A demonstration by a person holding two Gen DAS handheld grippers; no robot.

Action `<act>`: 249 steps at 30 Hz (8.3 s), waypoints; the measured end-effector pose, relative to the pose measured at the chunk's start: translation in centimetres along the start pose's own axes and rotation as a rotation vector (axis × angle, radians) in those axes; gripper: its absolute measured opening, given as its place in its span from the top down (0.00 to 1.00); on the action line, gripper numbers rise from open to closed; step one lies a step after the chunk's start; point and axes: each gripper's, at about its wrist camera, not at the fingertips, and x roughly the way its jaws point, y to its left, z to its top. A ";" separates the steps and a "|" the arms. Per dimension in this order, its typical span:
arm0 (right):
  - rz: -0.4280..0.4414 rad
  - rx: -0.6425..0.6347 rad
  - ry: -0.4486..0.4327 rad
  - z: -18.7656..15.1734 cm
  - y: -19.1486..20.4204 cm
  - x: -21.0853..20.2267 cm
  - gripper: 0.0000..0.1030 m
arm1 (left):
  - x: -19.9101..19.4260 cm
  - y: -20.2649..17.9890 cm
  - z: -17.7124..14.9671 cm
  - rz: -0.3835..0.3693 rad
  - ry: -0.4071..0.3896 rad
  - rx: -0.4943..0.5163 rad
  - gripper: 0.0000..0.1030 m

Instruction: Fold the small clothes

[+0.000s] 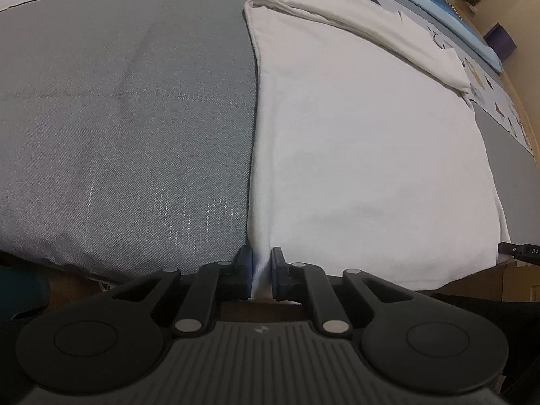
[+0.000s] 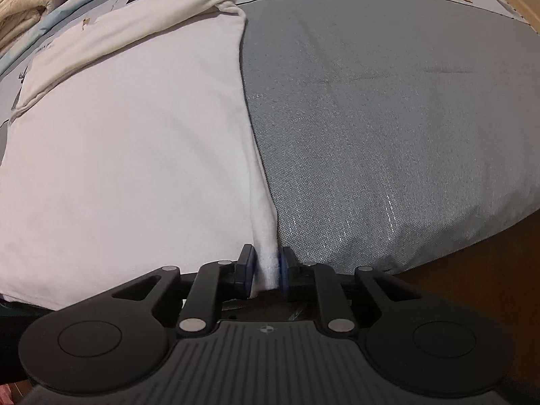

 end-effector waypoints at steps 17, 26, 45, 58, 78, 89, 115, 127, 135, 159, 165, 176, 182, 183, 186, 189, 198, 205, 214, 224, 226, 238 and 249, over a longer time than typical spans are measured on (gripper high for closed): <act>0.018 0.003 -0.035 0.0 -0.2 -1.1 0.92 | -0.9 -0.5 -0.2 0.023 -0.041 0.036 0.94; 0.199 0.099 -0.258 1.2 -1.2 -8.9 0.93 | -9.8 -2.5 0.6 -0.074 -0.237 0.102 0.95; 0.471 0.195 -0.394 2.0 -6.6 -17.6 0.94 | -16.7 0.9 4.6 -0.257 -0.289 0.091 0.95; 0.287 0.142 -0.187 15.0 -1.6 -1.7 0.92 | -3.7 5.7 15.3 -0.131 -0.215 -0.108 0.93; 0.154 -0.115 -0.092 13.7 0.1 0.4 0.77 | 0.5 3.0 15.6 0.008 -0.072 0.012 0.74; 0.157 -0.039 -0.190 17.5 0.8 1.8 0.77 | 2.1 2.0 19.1 -0.030 -0.111 -0.048 0.74; 0.074 0.150 -0.393 22.5 3.9 2.8 0.97 | 0.1 2.9 22.8 0.040 -0.384 -0.131 0.96; 0.061 0.118 -0.237 21.6 3.4 4.2 0.74 | 1.9 4.4 21.3 -0.057 -0.149 -0.171 0.74; 0.142 0.012 -0.039 17.0 2.2 3.7 0.71 | 2.1 2.8 15.6 -0.091 0.054 0.003 0.74; 0.113 0.016 0.014 8.5 -0.5 -0.9 0.96 | -0.7 3.4 7.7 -0.043 0.109 0.148 0.96; 0.054 -0.022 -0.068 9.4 0.4 -1.3 0.62 | -2.7 5.6 10.0 -0.155 -0.055 -0.012 0.62; 0.122 0.107 -0.071 13.5 0.9 2.3 0.48 | 1.7 5.8 15.7 -0.175 -0.016 -0.181 0.49; 0.106 0.119 -0.036 14.3 2.0 4.0 0.48 | 5.0 4.9 17.2 -0.098 0.046 -0.172 0.49; 0.103 0.121 -0.030 14.4 2.1 4.2 0.49 | 5.2 4.8 17.4 -0.101 0.041 -0.163 0.50; 0.129 0.121 -0.027 14.6 2.2 4.3 0.65 | 5.3 4.5 17.7 -0.104 0.021 -0.123 0.79; 0.128 0.092 -0.046 14.8 2.8 4.1 0.78 | 4.5 4.0 17.9 -0.098 -0.025 -0.085 0.89; 0.160 0.105 -0.177 15.7 4.6 2.8 0.82 | 0.2 5.6 18.1 -0.128 -0.236 -0.154 0.50; 0.130 0.101 -0.084 15.1 4.3 4.1 0.49 | 4.2 5.4 16.4 -0.093 0.032 -0.078 0.36; 0.151 0.065 -0.074 14.1 4.3 3.3 0.58 | 4.9 4.9 16.1 -0.082 0.010 -0.047 0.66; 0.148 -0.069 -0.421 14.2 4.3 -6.6 0.58 | 1.7 5.3 15.3 -0.096 -0.075 -0.041 0.87; 0.132 -0.043 -0.468 13.4 3.7 -6.5 0.58 | 1.1 5.3 14.9 0.012 -0.078 -0.013 0.87; 0.066 -0.067 -0.407 12.3 4.0 -4.5 0.59 | -3.7 3.8 15.4 -0.056 -0.174 -0.060 0.87; 0.102 0.008 -0.393 12.9 3.1 -4.1 0.59 | -1.0 -11.5 17.9 -0.428 -0.141 0.019 0.88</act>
